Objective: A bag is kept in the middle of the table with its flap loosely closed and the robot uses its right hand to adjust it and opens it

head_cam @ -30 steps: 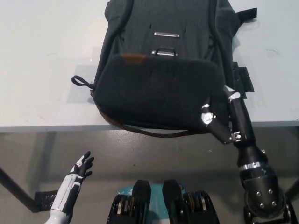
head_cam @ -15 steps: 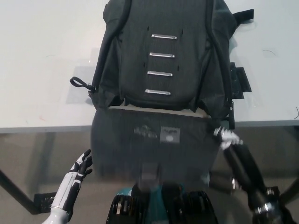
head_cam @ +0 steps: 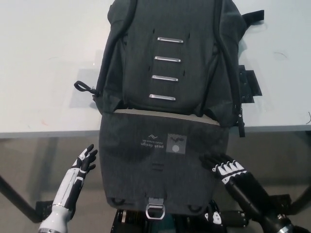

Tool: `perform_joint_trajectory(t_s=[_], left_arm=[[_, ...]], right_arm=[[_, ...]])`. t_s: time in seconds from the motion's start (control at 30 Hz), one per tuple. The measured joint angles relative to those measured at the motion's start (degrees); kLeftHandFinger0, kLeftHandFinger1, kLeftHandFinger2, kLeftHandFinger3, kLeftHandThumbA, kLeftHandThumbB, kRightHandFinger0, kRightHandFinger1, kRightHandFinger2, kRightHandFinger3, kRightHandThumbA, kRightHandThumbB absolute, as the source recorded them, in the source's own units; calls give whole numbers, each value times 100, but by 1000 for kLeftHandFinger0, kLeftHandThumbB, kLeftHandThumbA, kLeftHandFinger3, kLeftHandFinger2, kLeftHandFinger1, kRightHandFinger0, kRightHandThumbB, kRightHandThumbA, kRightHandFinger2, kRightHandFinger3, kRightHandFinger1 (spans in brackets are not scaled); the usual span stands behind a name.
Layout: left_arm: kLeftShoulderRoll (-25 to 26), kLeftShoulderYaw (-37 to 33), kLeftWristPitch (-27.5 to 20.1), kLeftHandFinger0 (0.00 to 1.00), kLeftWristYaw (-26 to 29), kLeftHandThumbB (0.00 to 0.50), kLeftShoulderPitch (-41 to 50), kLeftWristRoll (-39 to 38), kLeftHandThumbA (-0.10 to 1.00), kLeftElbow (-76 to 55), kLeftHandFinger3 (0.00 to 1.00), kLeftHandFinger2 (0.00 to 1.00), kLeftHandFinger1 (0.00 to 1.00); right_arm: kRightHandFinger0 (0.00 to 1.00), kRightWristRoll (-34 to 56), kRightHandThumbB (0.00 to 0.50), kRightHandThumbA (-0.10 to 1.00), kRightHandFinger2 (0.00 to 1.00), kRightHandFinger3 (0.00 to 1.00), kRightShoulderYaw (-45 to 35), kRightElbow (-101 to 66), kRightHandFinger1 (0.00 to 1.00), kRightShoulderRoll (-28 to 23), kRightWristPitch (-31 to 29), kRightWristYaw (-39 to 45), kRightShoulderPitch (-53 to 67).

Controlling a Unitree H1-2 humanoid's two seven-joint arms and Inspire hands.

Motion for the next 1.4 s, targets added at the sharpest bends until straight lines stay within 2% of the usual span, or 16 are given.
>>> perform_joint_trajectory(t_s=[0.07,0.1,0.13,0.17,0.2,0.27,0.33,0.4,0.47,0.7,0.73,0.8,1.23,1.4], left_arm=[[1,6,-2,1000,-3,0,-1,0,1000,0,1000,1000,1000],[2,8,-2,1000,-3,0,-1,0,1000,0,1000,1000,1000],[5,12,-2,1000,-4,0,-3,1,1000,1,1000,1000,1000],[6,16,-3,1000,-5,0,-3,1,1000,1,1000,1000,1000],[9,18,-3,1000,-5,0,-4,1,1000,3,1000,1000,1000],[9,22,-1,1000,-5,0,-4,2,1000,6,1000,1000,1000],[6,20,-1,1000,-6,0,-4,4,1000,6,1000,1000,1000],[5,19,0,1000,-6,0,-4,4,1000,8,1000,1000,1000],[5,19,1,1000,-6,0,-4,4,1000,12,1000,1000,1000],[5,20,5,1000,-6,0,-4,4,1000,20,1000,1000,1000],[5,20,5,1000,-6,0,-4,4,1000,21,1000,1000,1000],[5,20,5,1000,-6,0,-4,4,1000,23,1000,1000,1000],[6,20,5,1000,-7,0,-18,7,1000,23,1000,1000,1000],[8,22,-1,1000,-12,0,-77,7,1000,23,1000,1000,1000]], right_arm=[[1000,55,383,1000,1000,1000,-112,-103,1000,-19,76,163,10],[1000,72,375,1000,1000,1000,-155,-117,1000,-21,80,181,16],[1000,143,318,1000,1000,1000,-288,-127,1000,-12,82,219,44],[1000,227,305,1000,1000,1000,-439,-113,1000,-7,88,228,91],[1000,344,320,1000,1000,1000,-602,-77,1000,21,50,217,137],[1000,552,304,1000,1000,1000,-887,56,1000,144,-11,166,198],[1000,773,333,1000,1000,1000,-1154,246,1000,323,-57,118,248],[1000,974,322,1000,1000,1000,-1358,388,1000,504,-107,75,296],[1000,1224,290,1000,1000,1000,-1570,522,1000,763,-163,53,345],[1000,1979,289,1000,1000,1000,-2012,721,1000,1492,-262,46,445],[1000,2064,297,1000,1000,1000,-2044,732,1000,1547,-265,47,457],[1000,2289,261,1000,1000,1000,-2135,769,1000,1737,-270,54,502],[1000,3683,310,1000,1000,1000,-2303,984,1000,2418,-284,355,682],[1000,4222,299,1000,1000,1000,-2312,1094,1000,2513,-287,576,680]])
